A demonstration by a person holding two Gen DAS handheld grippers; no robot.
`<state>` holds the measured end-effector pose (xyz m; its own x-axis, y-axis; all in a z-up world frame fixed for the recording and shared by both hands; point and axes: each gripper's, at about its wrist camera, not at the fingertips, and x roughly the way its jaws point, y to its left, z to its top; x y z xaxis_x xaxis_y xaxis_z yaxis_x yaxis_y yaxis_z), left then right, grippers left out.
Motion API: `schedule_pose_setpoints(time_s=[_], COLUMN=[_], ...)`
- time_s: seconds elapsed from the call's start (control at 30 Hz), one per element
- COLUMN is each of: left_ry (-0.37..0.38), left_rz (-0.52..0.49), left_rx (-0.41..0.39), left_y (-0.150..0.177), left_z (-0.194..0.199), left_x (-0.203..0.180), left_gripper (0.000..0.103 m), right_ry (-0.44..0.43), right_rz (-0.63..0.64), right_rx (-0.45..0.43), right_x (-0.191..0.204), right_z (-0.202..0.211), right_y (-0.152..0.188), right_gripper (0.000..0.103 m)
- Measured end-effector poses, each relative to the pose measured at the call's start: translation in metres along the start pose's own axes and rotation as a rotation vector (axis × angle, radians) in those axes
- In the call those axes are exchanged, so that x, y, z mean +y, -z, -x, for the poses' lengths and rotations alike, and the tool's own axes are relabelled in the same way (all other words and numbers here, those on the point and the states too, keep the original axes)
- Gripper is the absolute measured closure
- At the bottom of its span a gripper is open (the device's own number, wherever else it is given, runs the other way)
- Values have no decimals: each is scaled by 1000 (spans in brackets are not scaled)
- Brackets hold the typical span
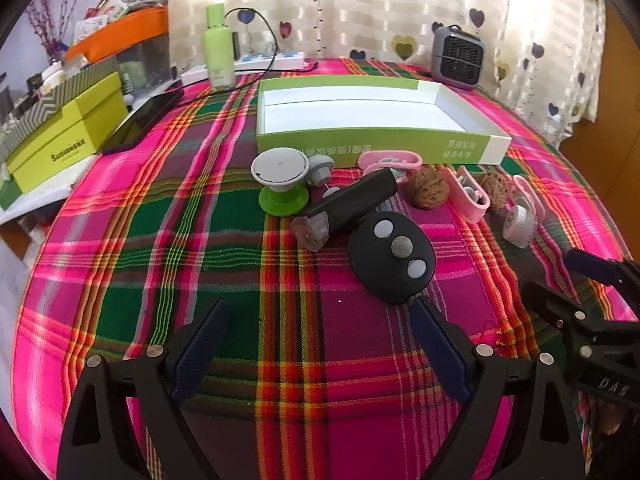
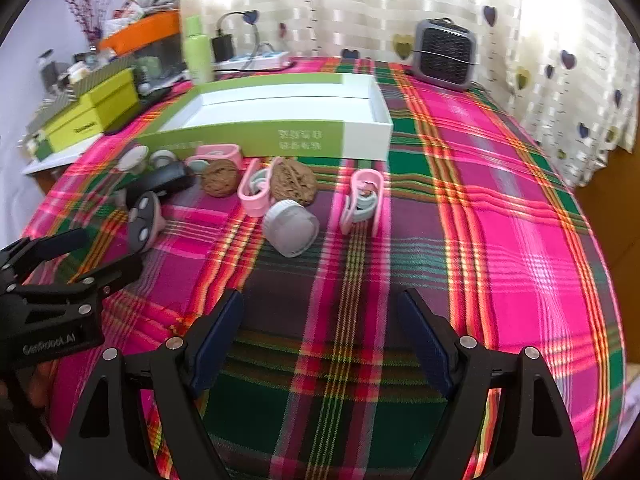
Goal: Organize objects
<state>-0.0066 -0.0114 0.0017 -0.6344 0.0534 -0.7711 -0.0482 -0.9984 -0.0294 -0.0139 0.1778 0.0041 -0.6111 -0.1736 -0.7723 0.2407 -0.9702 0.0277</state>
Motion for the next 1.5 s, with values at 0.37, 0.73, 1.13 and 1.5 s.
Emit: schedule_pose_setpoints(time_s=[0.37,0.73,1.13,1.5], left_ry=[115,112,126,130], left_rz=[-5,10,29,36], left_rx=[-12,8,17,18], left_y=[-3,-16,-22,-23], left_z=[3,-6,-6,-7], left_x=[-3,-6,-7,-9], left_gripper=[12,18,37,55], right_ry=[-68,-92,-103,-122], right_rz=[52,77,85,81], right_rx=[13,28,31,30], right_x=[3,1,2,4], right_z=[-5,-15,-23,-22], right_y=[-16,-27,-33,-33], right_gripper=[27,42,58,70])
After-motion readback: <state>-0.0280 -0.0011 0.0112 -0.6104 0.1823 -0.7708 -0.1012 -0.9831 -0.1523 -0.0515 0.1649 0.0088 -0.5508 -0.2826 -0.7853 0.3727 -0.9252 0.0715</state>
